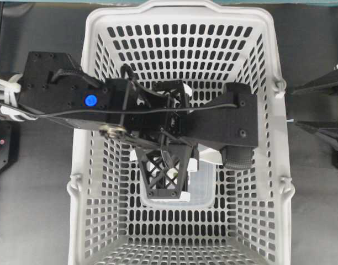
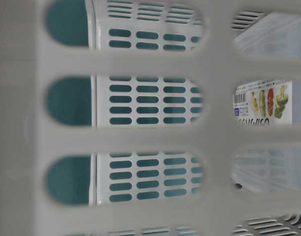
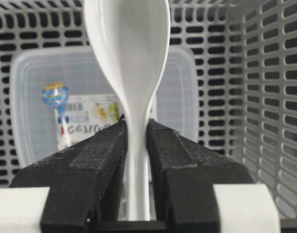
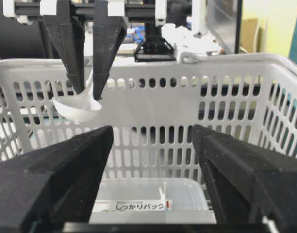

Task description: Pick up the chinese spoon from the shopping basket with the left arm.

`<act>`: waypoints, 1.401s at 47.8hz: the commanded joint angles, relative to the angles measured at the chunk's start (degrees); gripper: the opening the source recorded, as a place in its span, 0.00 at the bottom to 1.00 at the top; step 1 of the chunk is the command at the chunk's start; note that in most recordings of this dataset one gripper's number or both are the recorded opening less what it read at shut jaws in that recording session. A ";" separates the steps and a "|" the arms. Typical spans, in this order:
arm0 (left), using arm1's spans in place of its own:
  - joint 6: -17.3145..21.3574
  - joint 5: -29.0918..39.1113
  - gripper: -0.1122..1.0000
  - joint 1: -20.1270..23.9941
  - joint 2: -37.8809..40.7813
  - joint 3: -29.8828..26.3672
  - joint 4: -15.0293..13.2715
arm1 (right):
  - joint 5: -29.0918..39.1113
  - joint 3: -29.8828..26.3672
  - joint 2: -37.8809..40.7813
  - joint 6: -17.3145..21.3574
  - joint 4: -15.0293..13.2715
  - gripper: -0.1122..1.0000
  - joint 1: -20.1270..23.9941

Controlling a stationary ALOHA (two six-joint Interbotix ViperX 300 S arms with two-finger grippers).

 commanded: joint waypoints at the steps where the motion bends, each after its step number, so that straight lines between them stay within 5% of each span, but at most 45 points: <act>1: 0.09 0.00 0.22 0.09 -1.05 -1.14 0.18 | -0.53 -0.44 0.09 0.09 0.18 0.68 0.09; 67: 0.00 0.35 0.22 0.09 -0.97 -0.09 0.18 | -0.26 -0.35 -1.32 0.09 0.09 0.68 0.09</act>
